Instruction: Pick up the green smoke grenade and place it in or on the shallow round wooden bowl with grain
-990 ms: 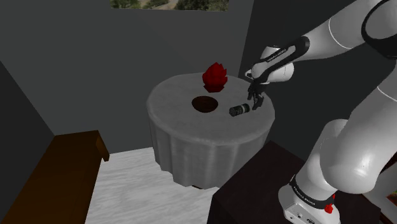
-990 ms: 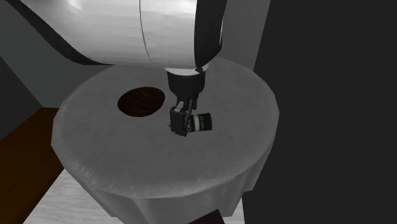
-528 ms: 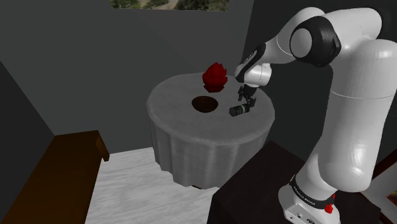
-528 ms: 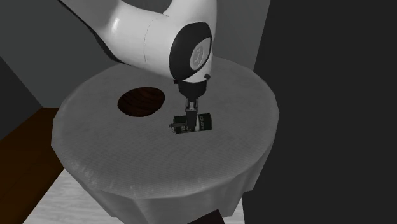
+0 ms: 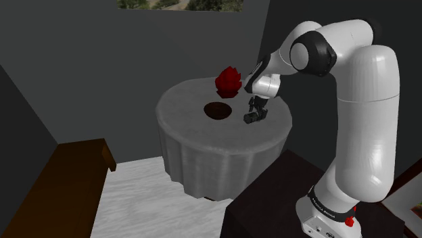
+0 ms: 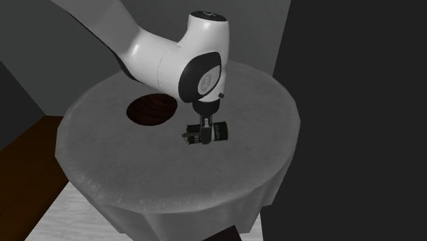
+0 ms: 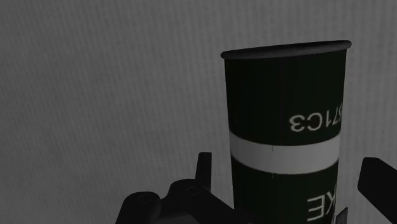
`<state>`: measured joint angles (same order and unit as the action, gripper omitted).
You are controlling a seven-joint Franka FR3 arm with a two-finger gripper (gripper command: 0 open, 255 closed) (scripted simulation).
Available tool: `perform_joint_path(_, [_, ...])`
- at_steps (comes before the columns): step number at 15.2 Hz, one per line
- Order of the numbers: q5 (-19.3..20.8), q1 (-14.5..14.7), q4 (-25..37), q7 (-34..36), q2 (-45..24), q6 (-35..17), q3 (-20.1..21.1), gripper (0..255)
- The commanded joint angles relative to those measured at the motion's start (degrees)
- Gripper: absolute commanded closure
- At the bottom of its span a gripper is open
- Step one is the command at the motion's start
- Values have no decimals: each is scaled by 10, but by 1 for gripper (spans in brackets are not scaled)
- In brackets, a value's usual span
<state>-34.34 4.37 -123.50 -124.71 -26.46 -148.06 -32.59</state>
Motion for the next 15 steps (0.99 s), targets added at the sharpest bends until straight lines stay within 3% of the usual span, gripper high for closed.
perform_joint_path(1, [-11,-7,4,-8,-11,-7,9,0])
perform_joint_path(8, [-11,-7,4,-8,-11,-6,9,0])
perform_joint_path(9, [-11,-7,4,-8,-11,-6,9,255])
perform_joint_path(15, [-11,-7,4,-8,-11,-6,9,255])
